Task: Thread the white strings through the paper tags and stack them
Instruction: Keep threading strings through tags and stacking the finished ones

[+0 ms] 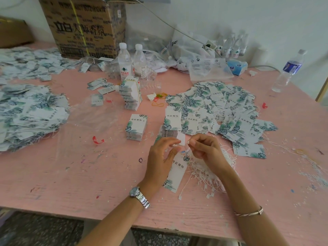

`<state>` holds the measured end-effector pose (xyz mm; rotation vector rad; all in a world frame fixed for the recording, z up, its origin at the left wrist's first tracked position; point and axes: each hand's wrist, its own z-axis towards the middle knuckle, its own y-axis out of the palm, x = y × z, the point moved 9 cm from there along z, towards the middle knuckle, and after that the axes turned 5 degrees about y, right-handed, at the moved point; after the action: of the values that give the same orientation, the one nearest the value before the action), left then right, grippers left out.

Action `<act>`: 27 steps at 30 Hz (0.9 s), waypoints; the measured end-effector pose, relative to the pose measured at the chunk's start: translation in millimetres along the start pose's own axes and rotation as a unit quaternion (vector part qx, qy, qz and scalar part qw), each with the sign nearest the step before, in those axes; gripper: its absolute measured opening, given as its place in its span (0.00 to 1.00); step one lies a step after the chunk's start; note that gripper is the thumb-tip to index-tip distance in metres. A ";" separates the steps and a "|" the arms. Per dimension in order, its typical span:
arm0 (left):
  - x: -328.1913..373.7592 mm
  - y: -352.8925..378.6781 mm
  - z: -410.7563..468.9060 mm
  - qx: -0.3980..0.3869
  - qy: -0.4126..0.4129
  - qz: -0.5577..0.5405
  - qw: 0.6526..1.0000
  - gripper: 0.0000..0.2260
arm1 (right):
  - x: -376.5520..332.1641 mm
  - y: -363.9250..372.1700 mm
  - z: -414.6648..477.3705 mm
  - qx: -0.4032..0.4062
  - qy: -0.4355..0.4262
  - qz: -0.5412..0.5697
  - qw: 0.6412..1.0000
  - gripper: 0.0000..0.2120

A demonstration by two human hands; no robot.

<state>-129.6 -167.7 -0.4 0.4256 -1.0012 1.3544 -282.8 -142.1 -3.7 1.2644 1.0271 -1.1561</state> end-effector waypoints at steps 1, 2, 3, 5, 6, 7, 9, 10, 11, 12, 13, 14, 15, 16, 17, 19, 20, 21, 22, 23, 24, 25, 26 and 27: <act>-4.4 0.8 -0.9 -0.004 -0.020 0.005 1.000 0.16 | -0.7 -1.8 0.3 0.005 0.000 0.010 1.000 0.07; -9.0 2.3 -1.5 -0.010 -0.041 0.002 0.999 0.14 | -1.5 -3.5 0.8 0.011 -0.001 0.019 1.000 0.07; -13.5 4.7 -2.2 -0.020 -0.062 -0.008 0.998 0.13 | -2.6 -5.3 1.4 0.017 -0.003 0.030 0.999 0.08; -20.9 11.8 -4.1 -0.050 -0.100 -0.039 0.993 0.11 | -4.4 -9.6 2.4 0.033 -0.004 0.058 0.998 0.08; -22.7 15.6 -5.3 -0.068 -0.114 -0.053 0.990 0.11 | -4.8 -12.3 3.1 0.043 -0.003 0.074 0.996 0.08; -24.0 19.1 -6.6 -0.084 -0.126 -0.068 0.986 0.11 | -4.8 -15.6 3.2 0.054 -0.002 0.088 0.995 0.07; -24.8 24.3 -8.9 -0.106 -0.146 -0.106 0.978 0.09 | -4.7 -22.4 3.3 0.077 -0.006 0.107 0.991 0.06; -24.4 25.7 -9.4 -0.111 -0.155 -0.125 0.974 0.09 | -4.8 -25.8 3.4 0.090 -0.010 0.112 0.990 0.06; -24.1 26.6 -9.9 -0.112 -0.165 -0.146 0.969 0.09 | -4.9 -29.0 3.4 0.104 -0.013 0.113 0.988 0.06; -24.5 27.0 -10.2 -0.110 -0.178 -0.171 0.963 0.09 | -4.7 -32.1 3.4 0.118 -0.014 0.113 0.986 0.06; -25.3 27.5 -10.5 -0.105 -0.194 -0.200 0.955 0.09 | -4.5 -35.1 3.1 0.132 -0.015 0.112 0.985 0.06; -25.9 27.7 -10.7 -0.101 -0.205 -0.227 0.947 0.09 | -4.0 -38.1 2.8 0.145 -0.016 0.111 0.983 0.06; -26.2 27.7 -10.7 -0.095 -0.213 -0.247 0.941 0.09 | -3.6 -40.9 2.1 0.158 -0.017 0.105 0.982 0.06; -26.1 27.2 -10.5 -0.089 -0.217 -0.261 0.936 0.09 | -3.5 -43.6 1.2 0.172 -0.018 0.095 0.980 0.05; -26.1 26.2 -10.2 -0.081 -0.221 -0.271 0.933 0.09 | -3.4 -45.9 0.0 0.186 -0.020 0.077 0.979 0.05; -26.6 23.8 -9.7 -0.061 -0.227 -0.284 0.929 0.09 | -4.0 -49.0 -2.2 0.212 -0.031 0.026 0.976 0.05; -27.2 22.4 -9.1 -0.049 -0.229 -0.289 0.928 0.09 | -4.4 -49.5 -3.1 0.223 -0.038 -0.007 0.974 0.05; -27.7 20.5 -8.7 -0.036 -0.230 -0.293 0.927 0.09 | -5.4 -49.4 -4.0 0.234 -0.046 -0.045 0.970 0.06; -28.6 18.3 -7.8 -0.022 -0.231 -0.295 0.927 0.09 | -7.2 -48.6 -5.2 0.247 -0.056 -0.093 0.963 0.07; -29.9 15.9 -7.1 -0.009 -0.231 -0.294 0.927 0.09 | -10.1 -47.5 -6.7 0.262 -0.067 -0.151 0.951 0.07; -31.3 13.7 -6.4 0.003 -0.230 -0.292 0.928 0.08 | -14.3 -45.8 -8.5 0.277 -0.081 -0.213 0.933 0.06; -32.8 11.6 -5.9 0.015 -0.228 -0.290 0.929 0.08 | -18.7 -43.0 -10.5 0.287 -0.095 -0.268 0.915 0.05; -33.8 9.4 -5.3 0.027 -0.224 -0.290 0.930 0.07 | -21.5 -39.7 -11.7 0.291 -0.104 -0.304 0.901 0.04; -34.5 7.2 -5.0 0.038 -0.218 -0.289 0.931 0.07 | -22.5 -37.6 -12.1 0.290 -0.102 -0.313 0.898 0.03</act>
<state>-131.3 -183.1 -32.4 1.0282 -1.0679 0.7737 -322.7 -127.0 11.9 1.2419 0.9895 -2.1713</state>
